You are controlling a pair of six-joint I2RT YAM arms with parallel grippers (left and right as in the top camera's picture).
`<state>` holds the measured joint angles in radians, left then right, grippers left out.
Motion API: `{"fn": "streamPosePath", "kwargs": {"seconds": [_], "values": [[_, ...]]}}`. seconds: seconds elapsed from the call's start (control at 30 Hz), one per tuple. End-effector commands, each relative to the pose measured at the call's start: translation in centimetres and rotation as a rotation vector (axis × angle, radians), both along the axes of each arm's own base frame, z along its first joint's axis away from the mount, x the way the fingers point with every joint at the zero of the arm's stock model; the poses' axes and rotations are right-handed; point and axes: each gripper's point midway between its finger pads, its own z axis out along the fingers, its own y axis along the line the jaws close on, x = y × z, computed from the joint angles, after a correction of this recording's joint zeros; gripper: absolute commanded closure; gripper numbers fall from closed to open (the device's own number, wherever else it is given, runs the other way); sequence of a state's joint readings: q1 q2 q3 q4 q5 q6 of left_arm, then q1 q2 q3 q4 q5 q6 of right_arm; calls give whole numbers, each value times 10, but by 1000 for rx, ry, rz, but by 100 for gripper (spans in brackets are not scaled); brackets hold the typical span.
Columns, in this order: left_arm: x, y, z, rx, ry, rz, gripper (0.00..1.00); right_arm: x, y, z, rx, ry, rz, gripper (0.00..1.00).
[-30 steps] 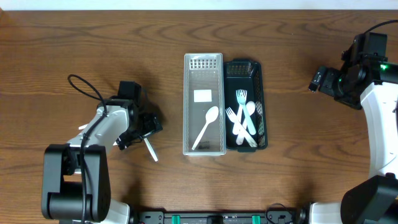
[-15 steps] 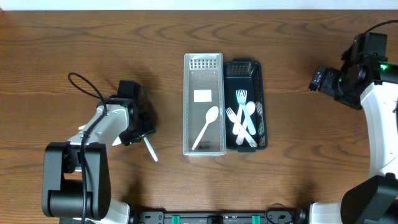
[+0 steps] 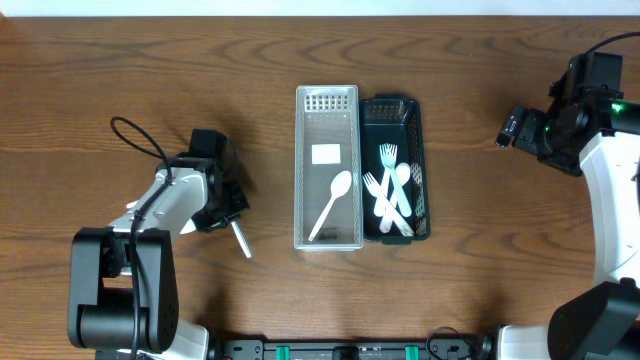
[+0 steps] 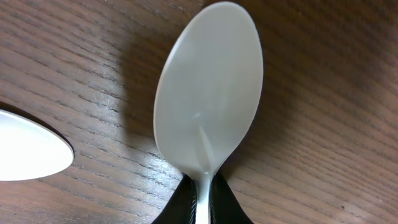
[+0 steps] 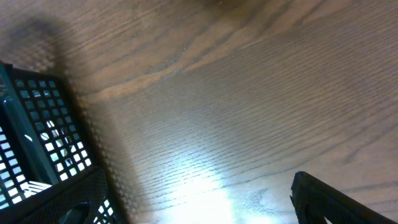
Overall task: Pack container
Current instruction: 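Return the left gripper to the spoons and grasp another white spoon, then place the spoon in the clear tray and release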
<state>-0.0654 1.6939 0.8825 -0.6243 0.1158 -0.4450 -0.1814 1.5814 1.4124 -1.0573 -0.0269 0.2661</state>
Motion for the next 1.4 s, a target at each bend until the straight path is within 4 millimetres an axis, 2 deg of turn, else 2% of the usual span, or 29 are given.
{"fn": "streamPosePath", "kwargs": {"seconds": [0.0, 0.13, 0.23, 0.4, 0.47, 0.53, 0.6, 0.7, 0.83, 0.97, 1.07, 1.13, 1.2, 1.3, 1.37], "values": [[-2, -1, 0, -11, 20, 2, 94, 0, -1, -3, -1, 9, 6, 3], [2, -8, 31, -12, -8, -27, 94, 0, -1, -3, -1, 8, 6, 3], [6, -25, 69, -16, -70, -119, 94, 0, -1, -3, -1, 8, 6, 3], [8, -79, 143, -44, -261, -335, 94, 0, -1, -2, -2, 6, 6, 3], [6, -102, 164, -57, -339, -415, 94, 1, -1, -2, -2, 5, 6, 2], [3, -125, 178, -76, -402, -483, 94, 1, -1, -2, -2, 5, 6, 2], [2, -148, 182, -102, -441, -537, 94, 1, -1, -2, -2, 3, 6, 2], [2, -179, 175, -122, -460, -625, 94, 1, -1, -2, -2, 2, 6, 3], [6, -208, 142, -97, -429, -786, 94, 1, -1, -2, -2, 3, 6, 2], [8, -211, 102, -59, -333, -847, 93, 0, -1, -2, -1, 5, 6, 3], [6, -209, 89, -40, -293, -890, 65, 0, -1, -2, -1, 5, 6, 3], [6, -209, 92, -36, -299, -918, 59, 1, -1, -2, -1, 5, 6, 3], [8, -206, 104, -13, -321, -947, 54, 0, -1, -2, -1, 5, 6, 3], [15, -196, 137, 62, -382, -992, 50, 0, -1, -2, -1, 5, 6, 2], [18, -186, 164, 129, -432, -1033, 42, 0, -1, -2, -1, 6, 6, 3]]}}
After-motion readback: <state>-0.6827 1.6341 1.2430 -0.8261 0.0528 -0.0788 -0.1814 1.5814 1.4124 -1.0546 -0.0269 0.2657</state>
